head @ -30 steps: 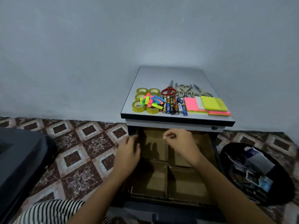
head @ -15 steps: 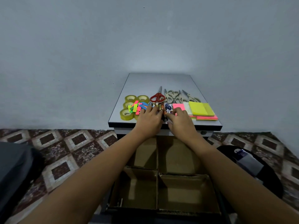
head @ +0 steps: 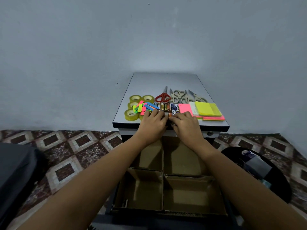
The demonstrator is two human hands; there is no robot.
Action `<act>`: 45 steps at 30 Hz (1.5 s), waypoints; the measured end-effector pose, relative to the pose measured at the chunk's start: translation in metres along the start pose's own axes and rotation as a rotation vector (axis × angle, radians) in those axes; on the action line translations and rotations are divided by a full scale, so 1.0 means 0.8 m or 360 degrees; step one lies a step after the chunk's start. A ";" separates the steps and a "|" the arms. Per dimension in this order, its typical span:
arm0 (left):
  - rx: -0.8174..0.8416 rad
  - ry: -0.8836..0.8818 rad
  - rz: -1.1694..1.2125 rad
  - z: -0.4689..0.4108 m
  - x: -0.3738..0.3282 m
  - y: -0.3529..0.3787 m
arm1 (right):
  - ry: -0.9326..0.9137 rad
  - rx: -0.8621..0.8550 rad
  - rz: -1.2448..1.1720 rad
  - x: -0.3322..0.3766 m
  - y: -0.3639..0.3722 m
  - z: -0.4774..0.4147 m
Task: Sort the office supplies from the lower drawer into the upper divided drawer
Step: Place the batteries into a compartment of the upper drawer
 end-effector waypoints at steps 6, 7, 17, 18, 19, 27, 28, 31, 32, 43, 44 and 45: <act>-0.0167 -0.0009 0.0127 -0.001 0.002 -0.001 | -0.0061 -0.0165 -0.0057 -0.007 0.001 -0.001; -0.0197 -0.0025 0.0194 -0.001 0.003 -0.003 | -0.0068 -0.0203 -0.0052 -0.007 0.000 -0.002; 0.0238 -0.0731 0.1703 0.008 0.026 -0.079 | 0.0403 -0.0308 -0.1070 0.019 -0.046 0.008; 0.0351 -0.0744 0.1773 0.017 0.029 -0.083 | 0.0528 -0.0185 -0.1233 0.023 -0.047 0.016; 0.0476 -0.0735 0.1826 0.023 0.032 -0.084 | 0.0646 -0.0044 -0.1401 0.025 -0.047 0.022; 0.1622 -0.0752 0.1796 0.123 0.010 -0.042 | 0.0913 0.0767 -0.1639 0.082 0.002 0.110; 0.1749 -0.0720 0.1737 0.133 0.005 -0.033 | 0.0955 0.0854 -0.1647 0.091 0.011 0.119; 0.1985 -0.0483 0.1471 0.149 -0.012 -0.010 | 0.1008 0.0998 -0.1517 0.107 0.032 0.137; 0.2011 -0.0368 0.1336 0.152 -0.016 -0.006 | 0.0987 0.0996 -0.1431 0.110 0.034 0.139; 0.2139 0.0064 0.0649 0.177 -0.043 0.031 | 0.0866 0.0889 -0.1231 0.114 0.031 0.144; 0.2157 0.0082 0.0624 0.179 -0.043 0.034 | 0.0868 0.0886 -0.1239 0.114 0.031 0.145; 0.2178 0.0103 0.0598 0.180 -0.042 0.037 | 0.0874 0.0885 -0.1245 0.114 0.032 0.145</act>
Point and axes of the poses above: each hand's wrist, its own z-axis away from the middle knuckle, its own y-axis out of the palm, x = y × z, the point moved 2 cm from there along -z, towards the middle knuckle
